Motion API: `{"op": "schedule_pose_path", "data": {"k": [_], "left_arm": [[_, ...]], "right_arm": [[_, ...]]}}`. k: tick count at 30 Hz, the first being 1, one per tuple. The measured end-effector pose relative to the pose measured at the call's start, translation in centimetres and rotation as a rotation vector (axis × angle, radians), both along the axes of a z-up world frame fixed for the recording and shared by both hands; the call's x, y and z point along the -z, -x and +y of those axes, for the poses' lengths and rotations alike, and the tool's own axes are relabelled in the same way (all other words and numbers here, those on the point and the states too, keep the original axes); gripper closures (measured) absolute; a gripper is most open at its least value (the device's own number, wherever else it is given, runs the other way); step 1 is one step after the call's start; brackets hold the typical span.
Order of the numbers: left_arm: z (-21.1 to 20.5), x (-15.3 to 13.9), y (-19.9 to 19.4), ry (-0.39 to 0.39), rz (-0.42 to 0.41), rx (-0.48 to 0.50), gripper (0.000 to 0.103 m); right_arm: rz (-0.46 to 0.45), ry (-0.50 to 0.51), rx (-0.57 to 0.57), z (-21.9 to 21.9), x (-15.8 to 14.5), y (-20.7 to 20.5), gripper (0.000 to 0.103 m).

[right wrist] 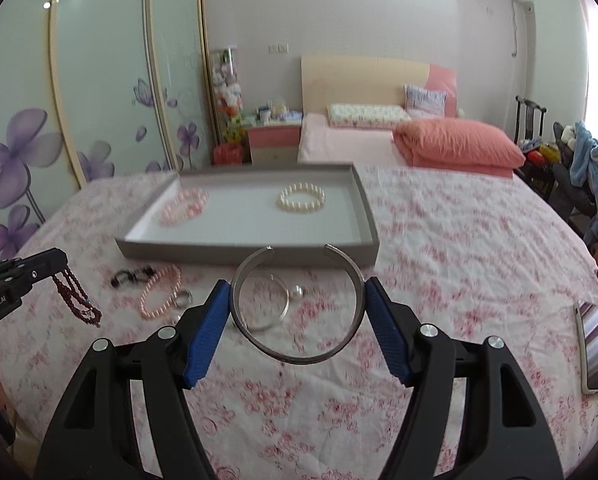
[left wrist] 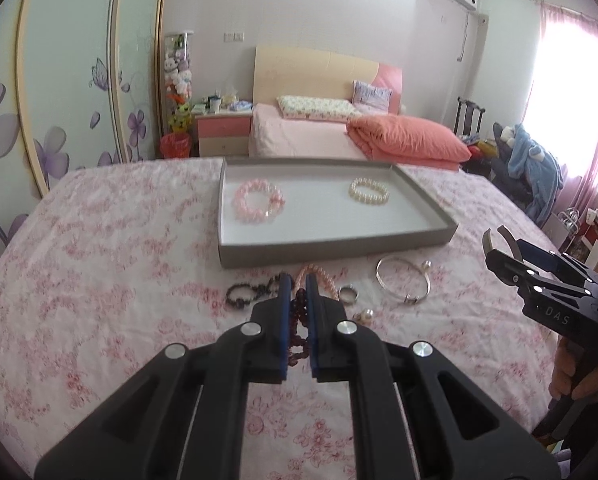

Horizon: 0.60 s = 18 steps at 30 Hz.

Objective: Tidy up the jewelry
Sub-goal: 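Carry the dark red beads with the left tool while the right tool carries the cuff to the tray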

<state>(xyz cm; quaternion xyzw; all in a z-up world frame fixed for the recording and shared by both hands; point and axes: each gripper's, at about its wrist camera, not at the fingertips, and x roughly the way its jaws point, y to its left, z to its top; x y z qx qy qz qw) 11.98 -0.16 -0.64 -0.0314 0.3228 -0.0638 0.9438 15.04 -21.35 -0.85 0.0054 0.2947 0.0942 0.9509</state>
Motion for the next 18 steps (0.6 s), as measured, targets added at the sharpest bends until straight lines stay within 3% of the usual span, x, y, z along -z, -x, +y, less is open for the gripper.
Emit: {"op": "schedule_pose_path", "data": {"k": [7,18], "left_arm": [[-0.1,-2.3,0.4,-0.004,-0.076,-0.007,0.094],[-1.0,-4.6,0.1,-0.021,-0.157,-0.011,0.094]], "right_arm": [[-0.106,-0.019,0.004,0.1,-2.4,0.7,0.035],[-0.197,-0.05,-0.007,0.5,-4.5,1.1,0.035]]}}
